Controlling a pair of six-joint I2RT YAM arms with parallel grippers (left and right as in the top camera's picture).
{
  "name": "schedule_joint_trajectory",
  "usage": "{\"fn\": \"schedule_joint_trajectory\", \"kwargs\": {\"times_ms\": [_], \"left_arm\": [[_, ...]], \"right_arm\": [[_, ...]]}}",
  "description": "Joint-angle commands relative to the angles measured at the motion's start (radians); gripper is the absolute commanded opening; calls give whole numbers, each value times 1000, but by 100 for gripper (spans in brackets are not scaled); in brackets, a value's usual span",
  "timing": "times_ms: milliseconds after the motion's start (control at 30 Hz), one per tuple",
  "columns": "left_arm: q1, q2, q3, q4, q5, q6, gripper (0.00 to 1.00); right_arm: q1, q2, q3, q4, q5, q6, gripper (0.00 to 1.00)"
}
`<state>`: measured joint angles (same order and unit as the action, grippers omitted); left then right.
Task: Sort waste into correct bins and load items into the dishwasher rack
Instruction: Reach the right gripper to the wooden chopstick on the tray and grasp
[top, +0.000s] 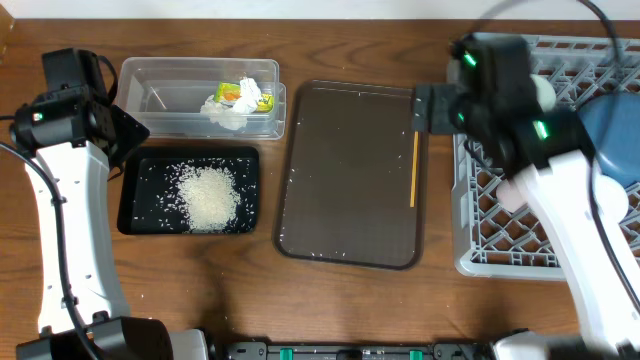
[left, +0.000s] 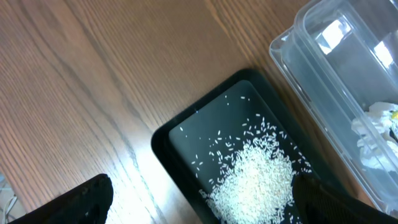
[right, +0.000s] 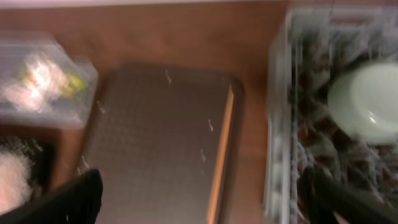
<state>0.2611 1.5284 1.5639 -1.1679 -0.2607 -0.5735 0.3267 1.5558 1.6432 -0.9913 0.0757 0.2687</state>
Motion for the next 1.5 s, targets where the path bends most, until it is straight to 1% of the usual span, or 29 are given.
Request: {"fn": "schedule_joint_trajectory", "kwargs": {"times_ms": [0, 67, 100, 167, 200, 267, 300, 333, 367, 400, 433, 567, 733, 1100, 1200, 1467], "left_arm": [[4, 2, 3, -2, -5, -8, 94], [4, 2, 3, -2, -5, -8, 94], [4, 2, 3, -2, -6, -8, 94], [4, 2, 3, -2, -5, -8, 94], [4, 2, 3, -2, -5, -8, 94], [4, 2, 3, -2, -5, -8, 94], [4, 2, 3, -2, -5, -8, 94], [4, 2, 3, -2, -5, -8, 94], [4, 2, 3, -2, -5, -8, 94], [4, 2, 3, -2, -5, -8, 94], [4, 2, 3, -2, -5, -8, 94], [4, 2, 3, -2, -5, -8, 94], [4, 2, 3, -2, -5, -8, 94], [4, 2, 3, -2, -5, -8, 94], [4, 2, 3, -2, -5, -8, 94], [4, 2, 3, -2, -5, -8, 94]], "right_arm": [[19, 187, 240, -153, 12, -69, 99], [30, 298, 365, -217, -95, -123, 99], [34, 332, 393, -229, -152, -125, 99], [44, 384, 413, -248, -274, -140, 99], [49, 402, 409, -234, -279, -143, 99], [58, 460, 402, -207, -256, -117, 99], [58, 480, 402, -205, -238, -80, 99], [58, 506, 402, -208, -206, -10, 99], [58, 533, 402, -214, -187, 50, 98], [58, 556, 402, -217, -185, 76, 95], [58, 580, 402, -217, -185, 79, 92], [67, 658, 402, -226, -168, 98, 93], [69, 700, 401, -278, 23, 218, 93], [68, 775, 383, -264, 21, 225, 95], [68, 795, 381, -256, 22, 246, 95], [57, 797, 373, -242, 32, 248, 97]]}}
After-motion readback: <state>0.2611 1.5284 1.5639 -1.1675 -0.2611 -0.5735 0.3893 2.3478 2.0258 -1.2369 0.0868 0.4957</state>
